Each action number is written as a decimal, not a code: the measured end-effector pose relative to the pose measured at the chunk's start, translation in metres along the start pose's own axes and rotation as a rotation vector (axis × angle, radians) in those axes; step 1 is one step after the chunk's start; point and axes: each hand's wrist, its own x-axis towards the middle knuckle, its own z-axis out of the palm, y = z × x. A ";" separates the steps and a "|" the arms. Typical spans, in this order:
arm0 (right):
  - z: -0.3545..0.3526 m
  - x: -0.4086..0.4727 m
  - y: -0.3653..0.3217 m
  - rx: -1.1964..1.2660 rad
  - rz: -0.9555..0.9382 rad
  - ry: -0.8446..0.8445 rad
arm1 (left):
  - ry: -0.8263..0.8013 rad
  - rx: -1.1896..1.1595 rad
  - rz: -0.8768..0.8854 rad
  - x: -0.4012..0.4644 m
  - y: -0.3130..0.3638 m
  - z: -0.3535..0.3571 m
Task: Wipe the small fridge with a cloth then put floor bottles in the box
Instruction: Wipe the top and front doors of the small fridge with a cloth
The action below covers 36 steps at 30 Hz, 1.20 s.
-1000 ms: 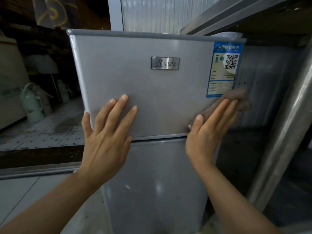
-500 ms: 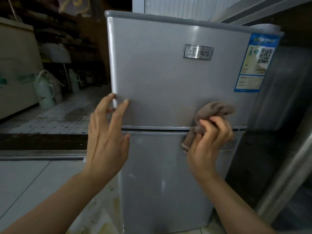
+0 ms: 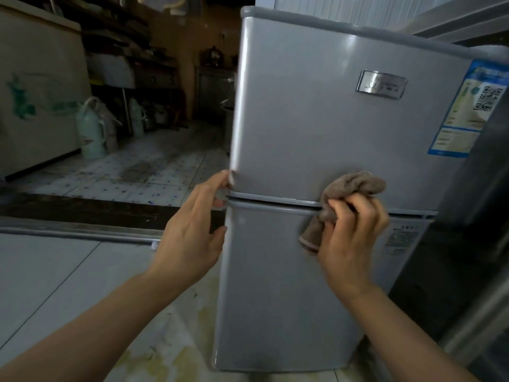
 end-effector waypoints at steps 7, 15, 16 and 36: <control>0.028 0.036 -0.077 0.091 -0.283 0.019 | 0.056 0.038 -0.040 -0.009 -0.016 -0.019; 0.049 0.030 -0.094 -0.026 -0.550 -0.147 | 0.062 0.006 -0.067 -0.022 -0.034 -0.024; 0.051 0.011 -0.093 -0.063 -0.639 -0.209 | 0.055 0.008 -0.069 -0.024 -0.036 -0.024; 0.015 -0.017 -0.052 -0.080 -0.354 -0.032 | 0.153 -0.046 0.027 -0.019 0.009 0.033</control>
